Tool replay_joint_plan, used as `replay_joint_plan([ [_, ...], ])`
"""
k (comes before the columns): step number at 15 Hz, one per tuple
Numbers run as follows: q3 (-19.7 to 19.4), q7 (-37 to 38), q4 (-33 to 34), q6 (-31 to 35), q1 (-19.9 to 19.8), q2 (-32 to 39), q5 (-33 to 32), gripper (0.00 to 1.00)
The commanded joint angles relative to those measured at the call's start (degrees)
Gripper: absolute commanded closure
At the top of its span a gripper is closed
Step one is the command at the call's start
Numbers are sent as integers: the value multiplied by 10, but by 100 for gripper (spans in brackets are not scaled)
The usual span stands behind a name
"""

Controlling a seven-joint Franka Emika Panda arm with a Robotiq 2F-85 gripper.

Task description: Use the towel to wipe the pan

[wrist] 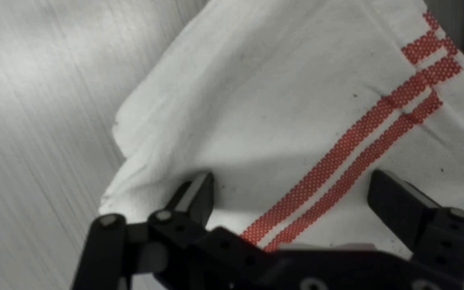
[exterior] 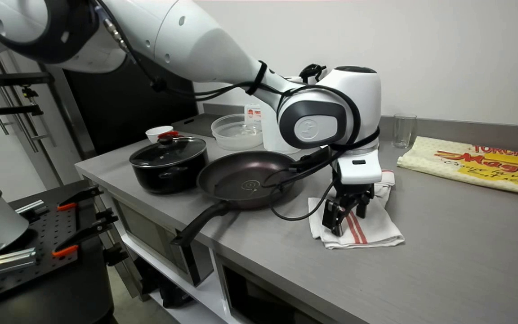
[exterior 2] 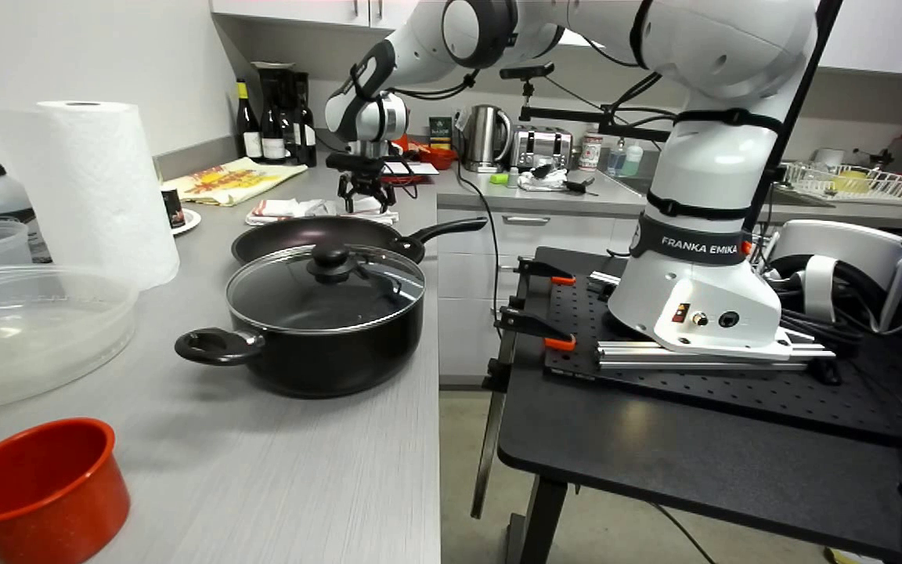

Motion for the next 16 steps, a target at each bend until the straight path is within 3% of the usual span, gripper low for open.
replay_joint_plan([
  [1, 3, 2, 51, -16, -9, 35, 7, 0],
  [2, 3, 1, 54, -18, -10, 36, 7, 0],
  [3, 4, 1, 58, -19, -11, 37, 7, 25],
  [5, 7, 1, 56, -16, -13, 34, 6, 32],
  [13, 28, -8, 49, -6, -20, 16, 14, 94],
  [16, 44, -16, 36, 4, -26, -2, 19, 100],
])
